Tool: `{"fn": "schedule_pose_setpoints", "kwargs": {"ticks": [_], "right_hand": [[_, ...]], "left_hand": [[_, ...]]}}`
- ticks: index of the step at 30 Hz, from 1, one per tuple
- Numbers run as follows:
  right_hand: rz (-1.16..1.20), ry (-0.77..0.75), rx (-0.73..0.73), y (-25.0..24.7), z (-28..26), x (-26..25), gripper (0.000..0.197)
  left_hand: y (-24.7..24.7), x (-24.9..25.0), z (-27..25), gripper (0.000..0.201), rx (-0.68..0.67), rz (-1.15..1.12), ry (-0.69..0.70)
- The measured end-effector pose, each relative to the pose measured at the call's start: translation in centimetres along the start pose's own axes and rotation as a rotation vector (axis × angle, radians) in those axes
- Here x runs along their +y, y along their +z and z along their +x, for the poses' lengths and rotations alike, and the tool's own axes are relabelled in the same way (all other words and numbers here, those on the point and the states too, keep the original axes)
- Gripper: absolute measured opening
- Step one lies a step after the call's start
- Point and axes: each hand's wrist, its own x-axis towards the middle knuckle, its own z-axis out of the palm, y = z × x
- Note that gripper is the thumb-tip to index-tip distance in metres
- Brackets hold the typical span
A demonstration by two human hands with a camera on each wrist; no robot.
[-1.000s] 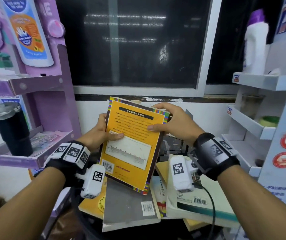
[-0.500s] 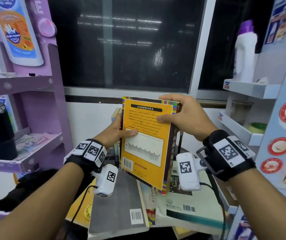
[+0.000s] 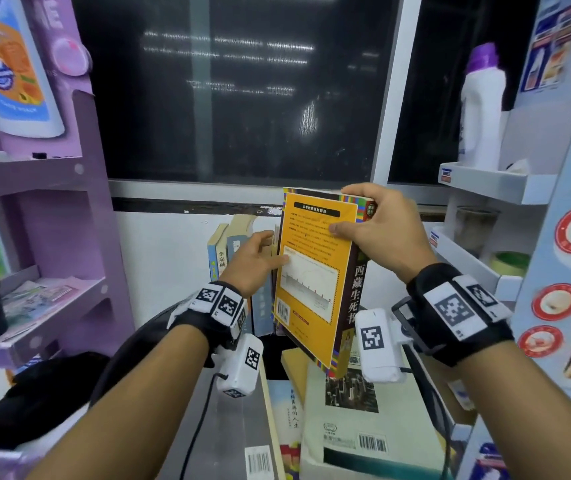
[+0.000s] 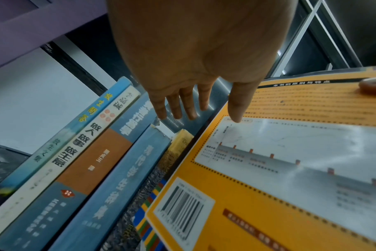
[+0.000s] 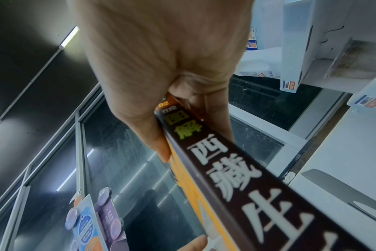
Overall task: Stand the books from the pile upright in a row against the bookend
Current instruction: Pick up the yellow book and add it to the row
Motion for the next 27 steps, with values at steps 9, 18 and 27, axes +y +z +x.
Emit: {"fn": "schedule_pose_setpoints", "kwargs": {"ticks": [9,18,27], "right_hand": [[-0.084,0.040,0.094,-0.2,2.6,1.6,0.050],[-0.124,0.082,0.153,2.3,4.3,3.7,0.052],[-0.130,0.149,0.167,5.9,6.2,6.3,0.057]], "left_hand": [[1.8,-0.9,2.6,0.058,0.071,0.286,0.095],[2.4,-2.2,4.9,0.059,0.065,0.418,0.119],[2.4,-3.7,7.0,0.061,0.005,0.522,0.130]]}}
